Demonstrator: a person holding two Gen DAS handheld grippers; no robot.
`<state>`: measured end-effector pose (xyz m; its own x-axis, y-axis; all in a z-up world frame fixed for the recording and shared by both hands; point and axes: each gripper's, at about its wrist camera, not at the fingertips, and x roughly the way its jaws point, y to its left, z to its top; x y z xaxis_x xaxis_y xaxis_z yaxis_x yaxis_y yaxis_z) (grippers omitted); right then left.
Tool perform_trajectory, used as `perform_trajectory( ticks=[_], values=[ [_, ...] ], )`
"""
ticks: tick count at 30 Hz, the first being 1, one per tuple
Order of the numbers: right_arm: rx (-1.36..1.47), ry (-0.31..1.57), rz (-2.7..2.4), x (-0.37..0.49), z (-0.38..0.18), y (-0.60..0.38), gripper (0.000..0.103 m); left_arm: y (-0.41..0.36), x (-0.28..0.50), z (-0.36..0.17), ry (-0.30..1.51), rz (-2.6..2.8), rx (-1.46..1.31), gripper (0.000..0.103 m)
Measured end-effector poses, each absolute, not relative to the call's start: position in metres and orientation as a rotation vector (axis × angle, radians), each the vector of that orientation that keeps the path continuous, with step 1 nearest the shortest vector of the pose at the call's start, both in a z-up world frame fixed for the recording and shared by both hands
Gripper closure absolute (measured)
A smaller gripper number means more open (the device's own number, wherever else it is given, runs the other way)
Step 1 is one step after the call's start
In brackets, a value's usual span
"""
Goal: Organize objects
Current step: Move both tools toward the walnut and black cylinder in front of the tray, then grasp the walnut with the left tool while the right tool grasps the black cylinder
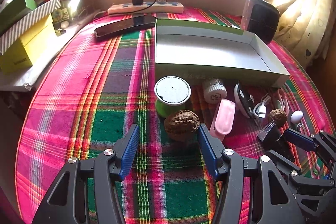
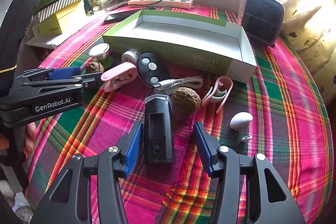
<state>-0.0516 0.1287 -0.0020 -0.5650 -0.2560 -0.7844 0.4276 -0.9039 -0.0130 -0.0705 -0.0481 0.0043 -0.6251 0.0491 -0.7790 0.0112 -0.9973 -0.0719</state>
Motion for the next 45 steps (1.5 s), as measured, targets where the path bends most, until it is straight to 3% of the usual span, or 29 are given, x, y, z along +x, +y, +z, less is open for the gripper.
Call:
perform_trajectory(
  ticks=[10, 17, 33, 45],
  values=[
    [1.179, 0.276, -2.451, -0.049, -0.001, 0.13, 0.074, -0.045, -0.076, 0.005, -0.126, 2.815, -1.338, 0.057],
    [1.177, 0.276, -2.451, -0.048, -0.001, 0.128, 0.074, -0.043, -0.076, 0.006, -0.114, 2.824, -1.332, 0.073],
    [1.154, 0.252, -2.463, -0.044, 0.007, 0.131, 0.075, -0.042, -0.07, 0.008, -0.107, 2.821, -1.334, 0.073],
    [1.079, 0.242, -2.52, -0.053, 0.039, 0.137, 0.075, -0.038, -0.058, 0.043, -0.086, 2.822, -1.24, 0.073]
  ],
)
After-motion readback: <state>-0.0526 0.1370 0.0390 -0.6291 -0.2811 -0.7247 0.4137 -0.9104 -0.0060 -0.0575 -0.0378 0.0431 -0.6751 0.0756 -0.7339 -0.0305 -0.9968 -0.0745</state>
